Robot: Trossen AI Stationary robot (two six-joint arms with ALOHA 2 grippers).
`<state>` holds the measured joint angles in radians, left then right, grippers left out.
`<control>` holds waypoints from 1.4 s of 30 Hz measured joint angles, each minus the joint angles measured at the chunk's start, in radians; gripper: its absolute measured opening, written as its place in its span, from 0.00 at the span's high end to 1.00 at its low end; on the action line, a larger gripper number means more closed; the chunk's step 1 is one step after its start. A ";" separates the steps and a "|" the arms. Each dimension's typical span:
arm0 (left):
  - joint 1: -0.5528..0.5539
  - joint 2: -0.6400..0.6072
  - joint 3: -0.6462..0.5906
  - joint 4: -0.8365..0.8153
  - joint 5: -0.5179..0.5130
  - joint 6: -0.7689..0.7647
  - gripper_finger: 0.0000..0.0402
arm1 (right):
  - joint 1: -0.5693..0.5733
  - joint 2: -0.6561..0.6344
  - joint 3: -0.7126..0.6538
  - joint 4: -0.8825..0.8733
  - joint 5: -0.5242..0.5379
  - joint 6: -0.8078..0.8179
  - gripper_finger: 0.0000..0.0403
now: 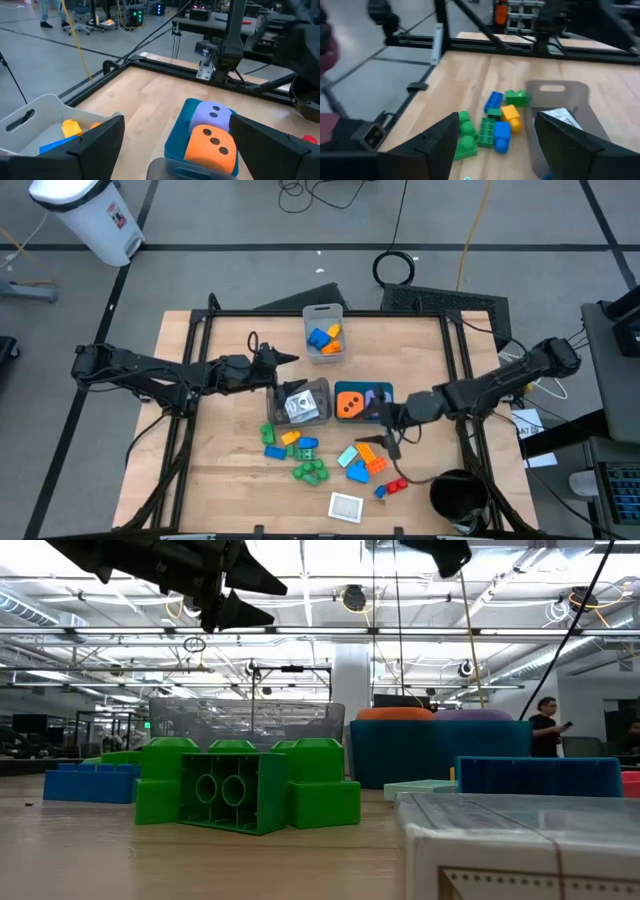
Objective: Pick & Place Toys
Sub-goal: Put the green game piece into the gray bin
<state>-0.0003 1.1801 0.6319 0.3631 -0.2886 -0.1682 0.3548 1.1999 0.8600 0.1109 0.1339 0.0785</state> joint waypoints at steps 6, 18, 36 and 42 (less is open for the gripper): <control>-0.002 0.000 0.000 0.002 0.000 -0.052 0.09 | 0.026 -0.005 0.000 -0.023 -0.003 -0.102 0.43; -0.029 -0.019 0.000 -0.160 0.178 -0.195 0.09 | -0.033 -0.013 -0.042 -0.034 -0.002 -0.151 0.55; -0.633 0.075 0.240 -0.825 -0.269 -0.757 0.09 | -0.055 -0.033 -0.074 -0.001 -0.003 -0.048 0.61; -0.629 0.227 0.272 -0.977 -0.227 -1.079 0.09 | -0.051 -0.036 -0.074 0.013 -0.003 -0.037 0.61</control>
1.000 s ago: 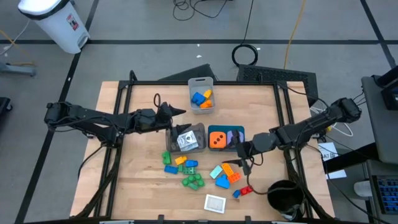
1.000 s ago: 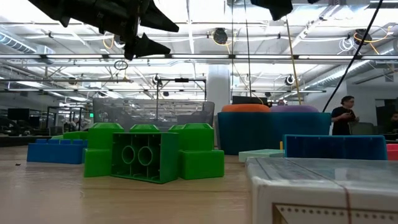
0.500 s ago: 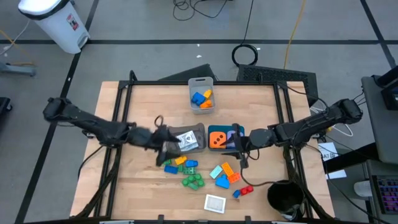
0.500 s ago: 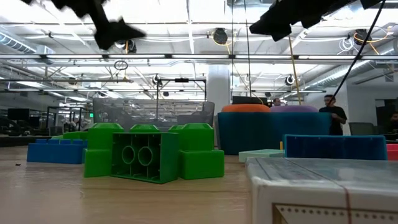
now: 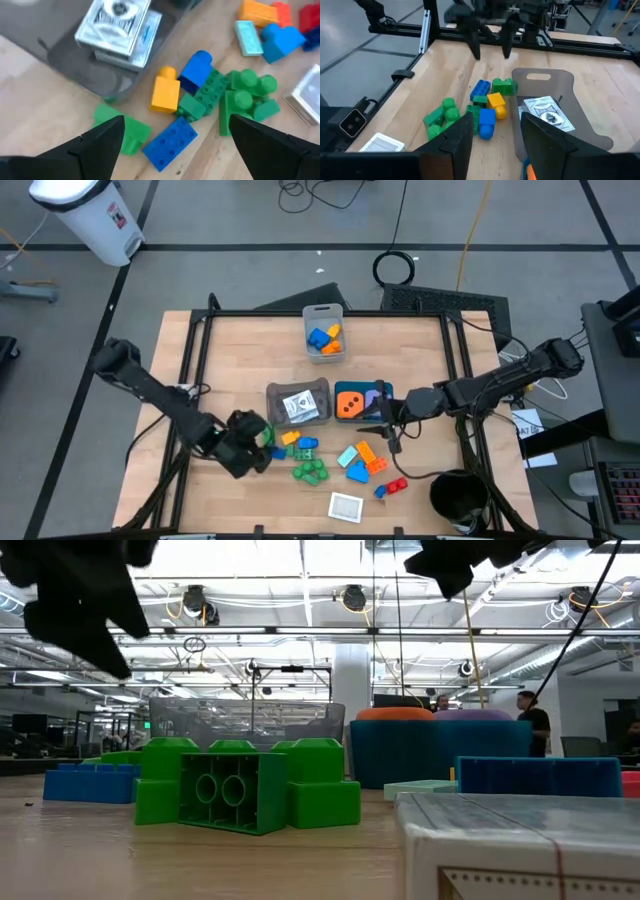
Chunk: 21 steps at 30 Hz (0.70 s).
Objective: Pick & Place Toys
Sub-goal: Put the green game piece into the gray bin
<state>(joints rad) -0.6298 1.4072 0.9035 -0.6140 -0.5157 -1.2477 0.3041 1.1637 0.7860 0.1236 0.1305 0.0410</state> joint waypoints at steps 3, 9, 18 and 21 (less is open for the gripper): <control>0.025 0.052 0.001 -0.042 0.068 -0.050 0.09 | 0.000 0.000 0.000 0.014 0.000 -0.001 0.61; 0.080 0.106 0.001 -0.098 0.172 -0.165 0.09 | 0.000 0.000 0.000 0.037 0.000 -0.038 0.61; 0.125 0.209 0.000 -0.093 0.176 -0.330 0.09 | -0.002 0.000 0.000 0.086 0.000 -0.109 0.61; 0.139 0.257 0.000 -0.093 0.196 -0.335 0.09 | -0.002 0.000 0.000 0.098 0.000 -0.120 0.61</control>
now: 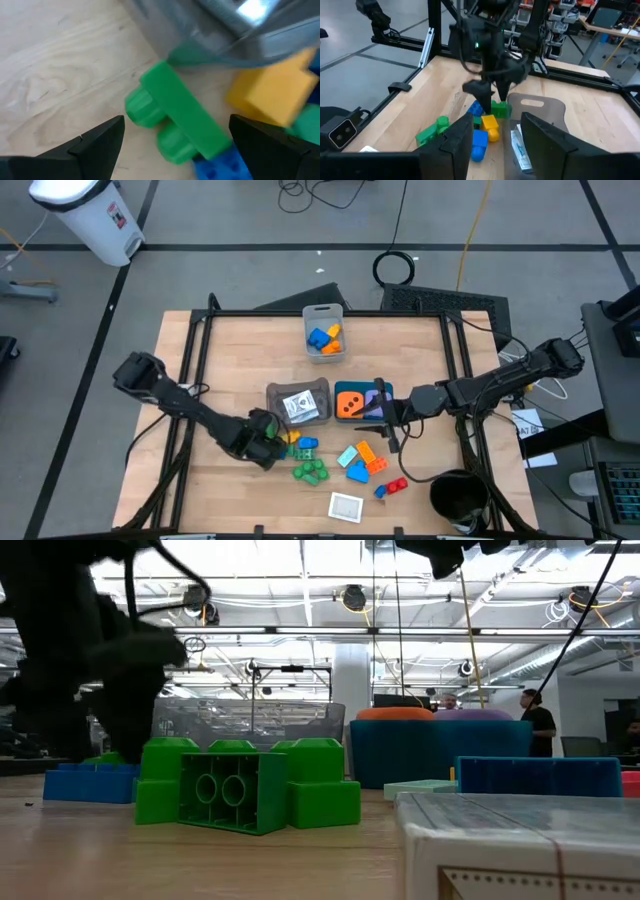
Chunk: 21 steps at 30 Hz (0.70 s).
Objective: Pick & Place Toys
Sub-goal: Put the green game piece into the gray bin
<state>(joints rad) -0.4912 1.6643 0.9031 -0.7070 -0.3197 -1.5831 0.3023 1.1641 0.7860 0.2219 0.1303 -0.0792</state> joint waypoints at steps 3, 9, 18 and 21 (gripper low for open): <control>0.020 0.033 0.000 -0.001 0.037 0.002 0.09 | 0.000 0.000 0.000 0.000 0.000 -0.016 0.61; 0.047 0.042 0.003 -0.001 0.087 0.015 0.09 | 0.000 0.000 0.000 0.020 0.000 -0.041 0.61; 0.047 0.043 0.002 0.002 0.083 0.005 0.10 | 0.000 0.000 0.000 0.022 0.000 -0.042 0.61; 0.047 0.043 0.001 0.002 0.083 0.003 0.17 | 0.000 0.000 0.000 0.021 0.000 -0.041 0.61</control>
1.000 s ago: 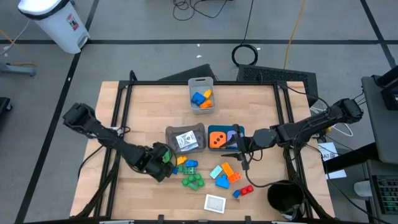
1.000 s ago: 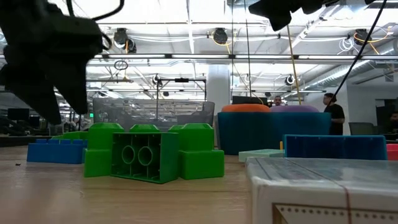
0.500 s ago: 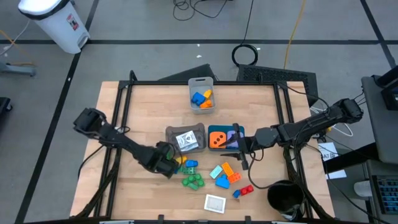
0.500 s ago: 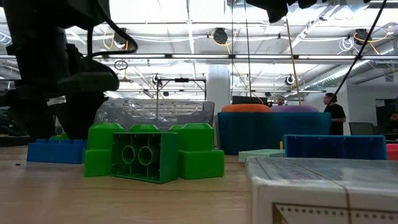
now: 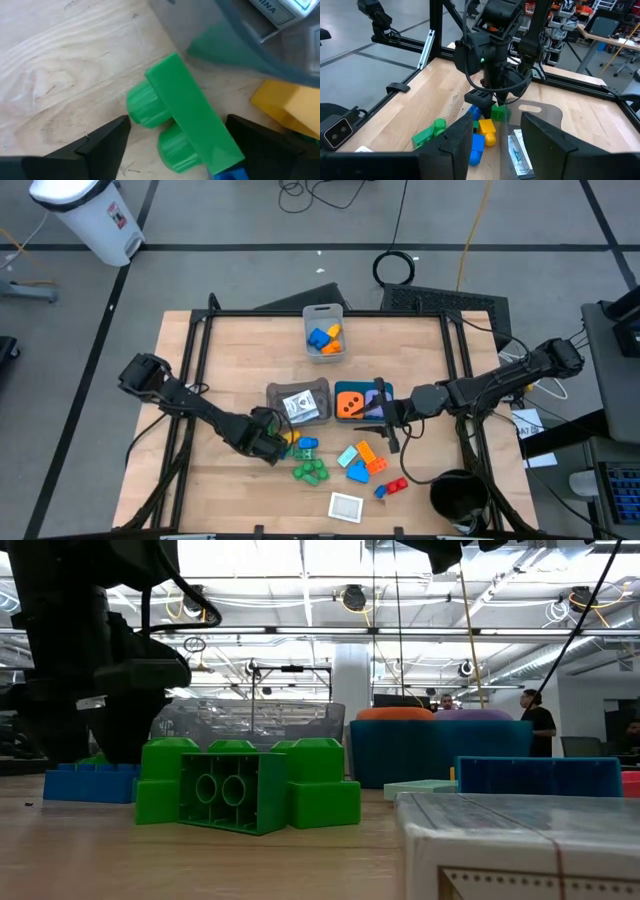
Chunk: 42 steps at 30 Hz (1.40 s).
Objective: Pick & Place Toys
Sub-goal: Put the green game piece into the gray bin
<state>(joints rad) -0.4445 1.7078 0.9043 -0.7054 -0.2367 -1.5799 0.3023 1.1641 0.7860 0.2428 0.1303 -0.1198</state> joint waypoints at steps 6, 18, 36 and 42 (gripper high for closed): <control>0.001 0.001 -0.002 -0.004 -0.007 0.000 0.40 | 0.000 0.000 0.000 0.000 0.000 0.002 0.61; -0.002 -0.006 -0.001 -0.053 0.005 0.064 0.53 | 0.000 0.000 0.000 0.000 0.000 0.002 0.61; -0.161 -0.209 -0.003 -0.236 -0.100 -0.091 0.54 | 0.000 0.000 0.000 -0.008 0.000 0.003 0.61; -0.187 -0.288 -0.003 -0.214 -0.244 -0.060 0.54 | 0.000 0.000 0.000 -0.008 0.000 0.003 0.61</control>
<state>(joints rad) -0.6313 1.4196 0.9012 -0.9191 -0.4810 -1.6403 0.3023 1.1645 0.7864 0.2348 0.1303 -0.1169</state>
